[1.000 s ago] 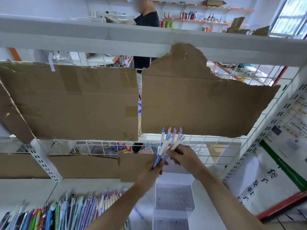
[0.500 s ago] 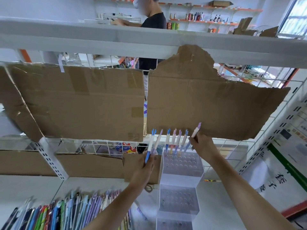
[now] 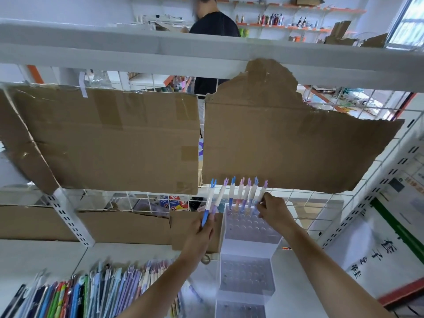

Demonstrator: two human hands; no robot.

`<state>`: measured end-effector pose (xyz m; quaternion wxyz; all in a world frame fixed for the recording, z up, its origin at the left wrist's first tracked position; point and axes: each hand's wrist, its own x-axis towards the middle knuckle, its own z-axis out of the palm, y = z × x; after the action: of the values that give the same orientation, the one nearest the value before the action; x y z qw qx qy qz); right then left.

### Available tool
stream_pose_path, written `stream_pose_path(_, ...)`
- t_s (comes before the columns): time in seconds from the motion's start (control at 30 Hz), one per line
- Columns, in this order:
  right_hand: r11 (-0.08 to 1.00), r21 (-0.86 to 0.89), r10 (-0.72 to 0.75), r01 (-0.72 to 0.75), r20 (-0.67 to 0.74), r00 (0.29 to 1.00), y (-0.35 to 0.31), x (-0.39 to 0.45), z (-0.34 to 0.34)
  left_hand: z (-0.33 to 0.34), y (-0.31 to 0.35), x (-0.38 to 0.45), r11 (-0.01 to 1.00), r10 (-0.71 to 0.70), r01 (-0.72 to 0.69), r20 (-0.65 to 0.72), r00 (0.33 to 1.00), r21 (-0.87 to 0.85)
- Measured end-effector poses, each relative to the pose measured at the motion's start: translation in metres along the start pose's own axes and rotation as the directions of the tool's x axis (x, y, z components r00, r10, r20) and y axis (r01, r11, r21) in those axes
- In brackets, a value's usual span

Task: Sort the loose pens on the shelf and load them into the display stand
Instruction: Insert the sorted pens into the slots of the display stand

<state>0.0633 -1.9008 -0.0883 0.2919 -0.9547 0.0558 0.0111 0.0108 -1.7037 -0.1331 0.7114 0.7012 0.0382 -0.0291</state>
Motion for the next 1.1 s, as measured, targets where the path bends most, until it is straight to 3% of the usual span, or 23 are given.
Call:
stream_pose_path(0.13,0.999,-0.037,0.019,-0.019,-0.011,1.0,0.005,-0.013,0.0,0.002,-0.001,0.002,1.0,-0.029,0.029,0.049,0.998,0.009)
stream_pose_path(0.3,0.9,0.432,-0.148,0.063,0.167,0.975,-0.019,-0.049,0.003,0.02,0.002,0.0,0.992,0.018,-0.045,0.227,0.974,0.114)
stream_pose_path(0.37,0.894,0.442,-0.154,0.076,0.144,0.977,-0.022,-0.05,0.002,0.026,0.006,-0.001,0.982,0.026,-0.076,0.277,0.961,0.171)
stream_pose_path(0.47,0.887,0.459,-0.067,0.05,0.021,0.998,-0.012,-0.042,-0.012,0.022,0.003,0.005,0.968,0.017,-0.072,0.224,0.974,0.24)
stream_pose_path(0.53,0.913,0.4,-0.04,0.078,-0.103,0.994,-0.005,-0.034,-0.027,0.015,-0.001,0.008,0.969,-0.003,-0.035,0.15,0.989,0.246)
stream_pose_path(0.63,0.984,0.144,-0.073,0.103,-0.2,0.977,0.003,-0.022,-0.041,0.008,-0.004,0.009,0.966,0.013,-0.027,0.054,0.998,0.257)
stream_pose_path(0.93,0.991,0.052,-0.116,0.122,-0.116,0.987,0.006,0.001,-0.035,0.002,-0.008,0.001,0.981,0.055,-0.058,0.025,0.998,0.183)
stream_pose_path(1.1,0.999,0.014,-0.052,0.053,-0.033,0.998,0.017,0.001,-0.009,0.001,-0.007,-0.001,0.979,0.099,-0.101,0.02,0.995,0.175)
